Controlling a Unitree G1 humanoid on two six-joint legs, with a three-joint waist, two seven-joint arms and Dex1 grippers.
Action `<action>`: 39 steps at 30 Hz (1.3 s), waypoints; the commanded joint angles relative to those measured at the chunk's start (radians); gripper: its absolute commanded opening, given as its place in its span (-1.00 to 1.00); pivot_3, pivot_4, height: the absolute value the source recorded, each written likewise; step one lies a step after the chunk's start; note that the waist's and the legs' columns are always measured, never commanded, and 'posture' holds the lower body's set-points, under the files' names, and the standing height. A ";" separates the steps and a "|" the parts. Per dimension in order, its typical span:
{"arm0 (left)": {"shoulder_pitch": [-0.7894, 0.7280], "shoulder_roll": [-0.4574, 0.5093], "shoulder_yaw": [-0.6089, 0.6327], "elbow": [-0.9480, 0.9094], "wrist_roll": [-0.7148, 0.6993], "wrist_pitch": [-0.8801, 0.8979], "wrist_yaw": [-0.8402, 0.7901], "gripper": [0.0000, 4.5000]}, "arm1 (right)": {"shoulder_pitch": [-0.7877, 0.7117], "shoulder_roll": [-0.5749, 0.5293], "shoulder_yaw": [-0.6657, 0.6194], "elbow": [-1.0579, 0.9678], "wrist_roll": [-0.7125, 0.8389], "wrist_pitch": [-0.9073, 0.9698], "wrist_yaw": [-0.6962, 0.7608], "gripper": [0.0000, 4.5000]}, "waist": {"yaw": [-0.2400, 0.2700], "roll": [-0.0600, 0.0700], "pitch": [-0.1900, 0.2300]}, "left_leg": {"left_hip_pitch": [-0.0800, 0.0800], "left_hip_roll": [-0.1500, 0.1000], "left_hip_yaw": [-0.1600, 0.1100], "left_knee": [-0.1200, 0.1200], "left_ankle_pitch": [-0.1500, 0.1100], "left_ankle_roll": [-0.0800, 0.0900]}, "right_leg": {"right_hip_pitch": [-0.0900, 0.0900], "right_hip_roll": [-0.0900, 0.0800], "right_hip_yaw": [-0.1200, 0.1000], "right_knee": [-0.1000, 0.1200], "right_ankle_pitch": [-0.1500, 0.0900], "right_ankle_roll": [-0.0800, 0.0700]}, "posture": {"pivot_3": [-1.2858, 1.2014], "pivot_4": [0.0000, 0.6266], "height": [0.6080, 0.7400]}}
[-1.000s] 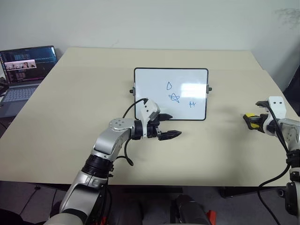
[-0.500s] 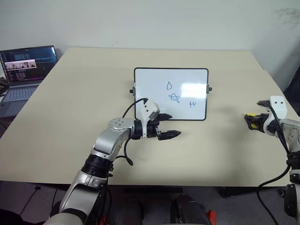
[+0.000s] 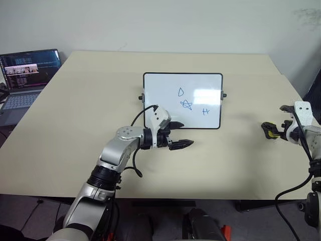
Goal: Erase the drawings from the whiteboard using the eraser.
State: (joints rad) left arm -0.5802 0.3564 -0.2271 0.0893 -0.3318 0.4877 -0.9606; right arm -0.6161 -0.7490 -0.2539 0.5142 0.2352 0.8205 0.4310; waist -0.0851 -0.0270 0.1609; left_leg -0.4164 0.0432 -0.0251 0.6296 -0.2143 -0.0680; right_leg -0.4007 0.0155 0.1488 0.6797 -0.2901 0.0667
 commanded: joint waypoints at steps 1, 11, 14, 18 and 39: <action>-0.003 0.007 0.031 -0.032 -0.006 -0.016 0.006 1.00 | -0.032 -0.002 -0.005 0.026 -0.013 -0.042 -0.005 0.99 | 0.000 0.000 0.000 | 0.000 0.000 0.000 0.000 0.000 0.000 | 0.000 0.000 0.000 0.000 0.000 0.000 | 0.03 -0.52 1.00; 0.006 0.017 0.032 -0.045 -0.011 -0.010 0.013 1.00 | -0.042 0.003 -0.008 0.066 -0.021 -0.065 -0.004 0.27 | 0.001 0.000 0.000 | 0.000 0.000 0.000 0.000 0.000 0.000 | 0.000 0.000 0.000 0.000 0.000 0.000 | 0.03 -0.52 1.00; 0.005 0.016 0.031 -0.042 -0.010 -0.011 0.014 1.00 | -0.042 0.002 -0.011 0.071 -0.020 -0.068 -0.005 -0.23 | 0.001 0.000 0.000 | 0.000 0.000 0.000 0.000 0.000 0.000 | 0.000 0.000 0.000 0.000 0.000 0.000 | 0.03 -0.52 1.00; 0.001 0.015 0.030 -0.038 -0.010 -0.012 0.013 1.00 | -0.040 0.004 -0.015 0.066 -0.016 -0.064 -0.006 -0.54 | 0.001 0.000 0.000 | 0.000 0.000 0.000 0.000 0.000 0.000 | 0.000 0.000 0.000 0.000 0.000 0.000 | 0.03 -0.52 1.00; 0.131 0.361 0.361 -0.069 -0.048 -0.004 0.032 1.00 | -0.404 0.297 0.225 -0.600 0.099 0.241 -0.064 -0.54 | -0.024 0.005 0.003 | -0.001 0.002 -0.001 -0.002 0.000 0.000 | -0.004 0.001 -0.001 0.001 0.000 0.000 | 0.03 -0.52 1.00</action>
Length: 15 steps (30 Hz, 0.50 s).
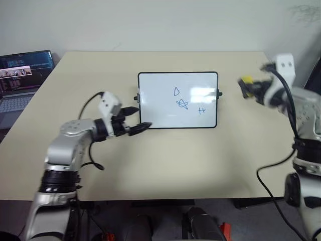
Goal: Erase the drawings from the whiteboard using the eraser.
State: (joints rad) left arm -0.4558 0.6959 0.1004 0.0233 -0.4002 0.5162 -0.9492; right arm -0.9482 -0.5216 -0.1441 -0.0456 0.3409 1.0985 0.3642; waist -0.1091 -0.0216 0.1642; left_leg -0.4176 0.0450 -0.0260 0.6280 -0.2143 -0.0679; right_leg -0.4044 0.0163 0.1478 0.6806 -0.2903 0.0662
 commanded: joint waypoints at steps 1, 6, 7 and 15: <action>0.011 0.023 0.032 0.005 0.035 -0.048 0.035 1.00 | -0.102 0.117 0.179 -0.022 -0.035 -0.080 0.002 -0.54 | 0.001 0.000 0.000 | 0.000 0.000 0.000 0.000 0.000 0.000 | 0.000 0.000 0.000 0.000 0.000 0.000 | 0.03 -0.52 1.00; -0.004 -0.042 0.008 -0.005 0.051 -0.086 0.092 1.00 | -0.130 0.261 0.344 0.184 -0.184 -0.316 -0.041 -0.55 | 0.026 -0.003 -0.001 | -0.003 0.000 -0.002 0.001 0.000 0.000 | -0.001 -0.001 -0.004 -0.001 0.000 0.000 | 0.03 -0.52 1.00; -0.007 -0.053 0.007 -0.010 0.048 -0.085 0.098 1.00 | -0.132 0.276 0.360 0.226 -0.207 -0.357 -0.051 -0.55 | 0.031 -0.003 -0.001 | -0.005 -0.001 -0.002 0.001 0.000 0.000 | -0.001 -0.002 -0.005 -0.001 0.000 0.000 | 0.03 -0.52 1.00; -0.011 -0.099 -0.021 -0.078 0.028 -0.047 0.119 1.00 | -0.171 0.327 0.370 0.543 -0.338 -0.614 -0.103 -0.55 | 0.025 -0.004 0.000 | -0.008 0.000 -0.004 0.001 0.000 0.000 | -0.004 -0.002 -0.006 0.000 0.000 -0.001 | 0.03 -0.52 1.00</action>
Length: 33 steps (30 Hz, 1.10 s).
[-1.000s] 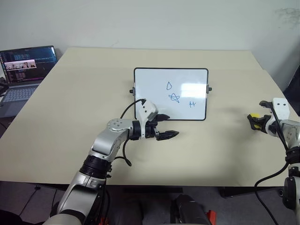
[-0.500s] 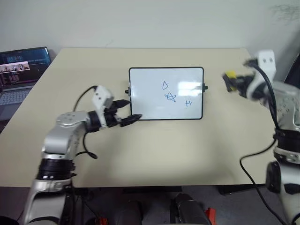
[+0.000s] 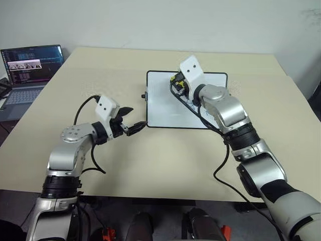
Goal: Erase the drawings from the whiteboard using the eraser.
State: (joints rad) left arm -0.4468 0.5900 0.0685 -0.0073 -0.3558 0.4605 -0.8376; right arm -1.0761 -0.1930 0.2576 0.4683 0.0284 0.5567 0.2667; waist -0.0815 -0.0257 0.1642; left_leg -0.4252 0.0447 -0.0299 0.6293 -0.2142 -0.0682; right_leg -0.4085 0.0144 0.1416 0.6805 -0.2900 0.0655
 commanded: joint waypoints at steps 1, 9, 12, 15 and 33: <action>-0.020 0.007 0.011 -0.051 -0.016 0.012 0.008 1.00 | -0.045 -0.002 -0.034 0.055 -0.034 -0.090 -0.005 -0.55 | -0.004 0.000 0.000 | 0.000 0.000 0.000 0.000 0.000 0.000 | 0.000 0.000 0.000 0.000 0.000 0.000 | 0.03 -0.52 1.00; -0.013 0.012 0.020 -0.077 -0.020 0.038 0.009 1.00 | -0.054 0.011 -0.048 0.271 -0.100 -0.226 -0.054 -0.55 | -0.016 0.000 0.000 | 0.001 0.000 -0.001 0.001 0.000 0.000 | 0.001 0.000 0.000 0.001 0.000 0.000 | 0.03 -0.52 1.00; -0.010 0.013 0.022 -0.080 -0.020 0.041 0.010 1.00 | -0.041 0.027 -0.025 0.317 -0.133 -0.264 -0.046 -0.55 | -0.018 0.000 0.000 | 0.004 0.000 -0.001 0.001 0.000 0.000 | 0.004 0.000 0.000 0.001 0.000 0.000 | 0.03 -0.52 1.00; -0.010 0.013 0.022 -0.082 -0.020 0.044 0.011 1.00 | -0.005 0.067 -0.013 0.333 -0.144 -0.278 -0.019 -0.55 | -0.023 0.000 0.000 | 0.006 0.000 0.000 0.001 0.000 0.000 | 0.005 0.000 0.001 0.002 0.000 0.000 | 0.03 -0.52 1.00; -0.004 0.018 0.015 -0.082 -0.024 0.044 0.014 1.00 | -0.010 0.077 -0.071 0.364 -0.169 -0.304 -0.035 -0.56 | -0.053 -0.001 0.000 | 0.025 0.000 -0.001 0.000 0.001 0.001 | 0.024 0.002 0.002 0.001 -0.003 0.005 | 0.03 -0.52 1.00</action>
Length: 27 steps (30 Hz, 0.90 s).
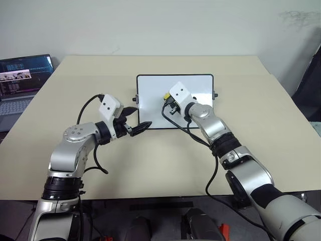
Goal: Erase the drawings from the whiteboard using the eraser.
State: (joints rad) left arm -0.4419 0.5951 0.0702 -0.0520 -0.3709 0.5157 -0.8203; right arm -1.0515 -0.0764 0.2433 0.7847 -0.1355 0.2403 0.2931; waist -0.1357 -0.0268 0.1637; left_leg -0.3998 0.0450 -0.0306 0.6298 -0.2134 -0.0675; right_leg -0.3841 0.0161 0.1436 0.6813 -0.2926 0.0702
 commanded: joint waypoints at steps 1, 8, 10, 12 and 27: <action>-0.010 0.013 0.013 -0.037 -0.009 -0.012 -0.003 1.00 | -0.050 -0.047 -0.066 0.062 -0.007 0.010 -0.077 -0.56 | 0.002 0.000 0.000 | 0.000 0.000 0.000 0.000 0.000 0.000 | 0.000 0.000 0.000 0.000 0.000 0.000 | 0.03 -0.52 1.00; -0.008 0.015 0.014 -0.038 -0.009 -0.012 -0.002 1.00 | -0.111 -0.088 -0.099 0.166 -0.013 -0.015 -0.147 -0.56 | 0.003 -0.001 0.001 | -0.001 0.000 0.001 -0.002 0.000 0.000 | -0.001 0.000 0.000 -0.001 0.001 -0.003 | 0.03 -0.52 1.00; -0.006 0.017 0.015 -0.038 -0.009 -0.012 -0.003 1.00 | -0.107 -0.078 -0.092 0.169 -0.012 -0.023 -0.131 -0.56 | 0.001 -0.001 0.001 | -0.001 0.000 0.001 -0.002 0.000 0.000 | -0.001 0.000 0.000 -0.001 0.001 -0.003 | 0.03 -0.52 1.00; -0.005 0.017 0.016 -0.038 -0.009 -0.013 -0.002 1.00 | -0.096 -0.059 -0.078 0.154 -0.014 -0.029 -0.103 -0.56 | -0.002 -0.001 0.001 | -0.001 0.000 0.001 -0.002 0.000 0.000 | -0.001 0.000 0.001 -0.001 0.001 -0.003 | 0.03 -0.52 1.00; 0.009 0.024 0.016 -0.048 -0.012 -0.008 -0.002 1.00 | 0.033 0.000 0.045 -0.069 -0.051 0.058 0.124 -0.56 | -0.005 -0.001 0.001 | -0.001 0.001 0.002 -0.002 0.000 0.000 | -0.002 0.000 0.002 -0.001 0.000 0.000 | 0.03 -0.52 1.00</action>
State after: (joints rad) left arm -0.4265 0.6064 0.0702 -0.0532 -0.3724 0.5159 -0.8194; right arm -1.0195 -0.0620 0.2978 0.7165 -0.1747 0.2736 0.4176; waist -0.1408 -0.0281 0.1649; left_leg -0.4008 0.0455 -0.0290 0.6275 -0.2135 -0.0675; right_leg -0.3865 0.0164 0.1453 0.6803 -0.2930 0.0701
